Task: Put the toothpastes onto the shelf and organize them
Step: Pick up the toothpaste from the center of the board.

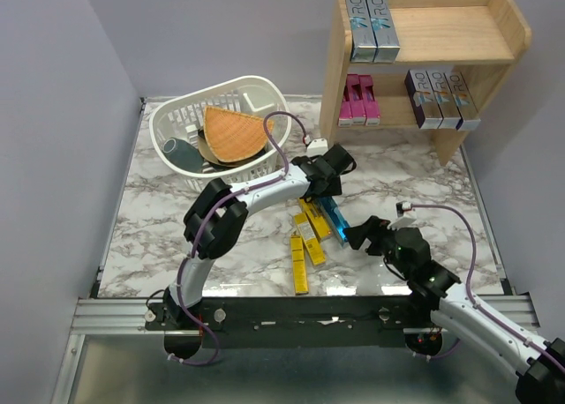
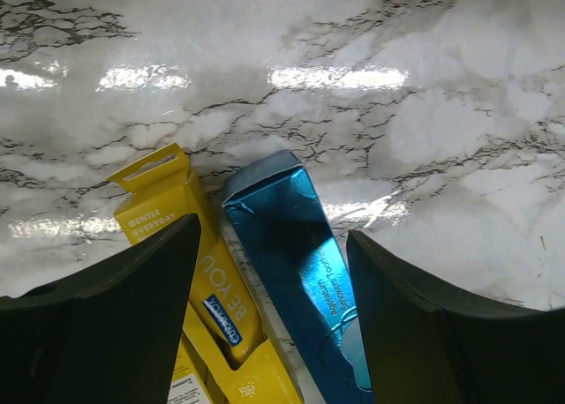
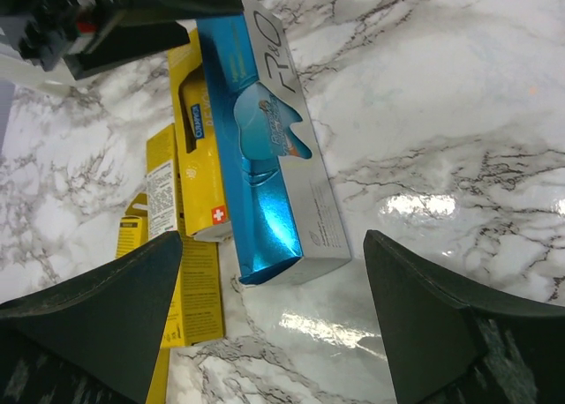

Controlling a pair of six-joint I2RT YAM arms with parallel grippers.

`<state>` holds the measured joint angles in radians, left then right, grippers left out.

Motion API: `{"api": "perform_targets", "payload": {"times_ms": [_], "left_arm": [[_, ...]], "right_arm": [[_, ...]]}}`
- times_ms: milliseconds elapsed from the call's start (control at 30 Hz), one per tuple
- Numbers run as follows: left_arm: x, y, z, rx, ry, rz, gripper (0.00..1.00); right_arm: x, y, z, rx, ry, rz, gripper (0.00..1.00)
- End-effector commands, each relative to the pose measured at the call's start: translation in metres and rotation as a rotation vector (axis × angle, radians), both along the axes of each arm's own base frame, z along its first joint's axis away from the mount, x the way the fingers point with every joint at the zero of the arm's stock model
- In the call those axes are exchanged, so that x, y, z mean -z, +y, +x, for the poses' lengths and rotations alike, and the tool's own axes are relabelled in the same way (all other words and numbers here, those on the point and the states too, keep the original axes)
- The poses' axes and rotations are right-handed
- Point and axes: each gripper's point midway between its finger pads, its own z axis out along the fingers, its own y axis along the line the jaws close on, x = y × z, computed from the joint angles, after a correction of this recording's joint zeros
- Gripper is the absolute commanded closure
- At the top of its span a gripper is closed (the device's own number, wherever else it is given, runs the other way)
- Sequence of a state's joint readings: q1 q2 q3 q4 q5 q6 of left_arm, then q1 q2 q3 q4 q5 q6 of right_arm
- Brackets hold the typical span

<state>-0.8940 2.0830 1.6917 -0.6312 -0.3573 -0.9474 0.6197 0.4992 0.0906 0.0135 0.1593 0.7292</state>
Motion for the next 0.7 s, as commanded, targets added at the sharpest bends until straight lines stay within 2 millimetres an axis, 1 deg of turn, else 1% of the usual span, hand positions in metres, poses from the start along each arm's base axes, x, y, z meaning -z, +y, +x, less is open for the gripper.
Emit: {"api": "perform_targets", "payload": {"times_ms": [0,233,333,467,533,667], "left_arm": [[-0.014,0.027,0.001,-0.06,-0.045,0.055,0.21],[0.0,0.01,0.005,-0.028,-0.008,0.041,0.22],[0.002,0.003,0.008,-0.022,-0.003,0.035,0.23],[0.002,-0.001,0.007,-0.017,0.0,0.031,0.26],[0.006,0.0,0.006,-0.016,0.006,0.037,0.27],[0.014,-0.006,0.004,-0.004,0.026,0.033,0.29]], "right_arm": [[-0.009,0.001,0.004,-0.007,-0.055,0.019,0.08],[-0.007,-0.001,0.003,0.0,-0.062,0.016,0.08],[-0.006,-0.001,0.003,-0.001,-0.064,0.016,0.08],[-0.007,0.0,0.003,-0.004,-0.068,0.018,0.08],[-0.007,-0.001,0.003,-0.003,-0.07,0.017,0.08],[-0.006,-0.001,0.003,-0.004,-0.072,0.017,0.08]]}}
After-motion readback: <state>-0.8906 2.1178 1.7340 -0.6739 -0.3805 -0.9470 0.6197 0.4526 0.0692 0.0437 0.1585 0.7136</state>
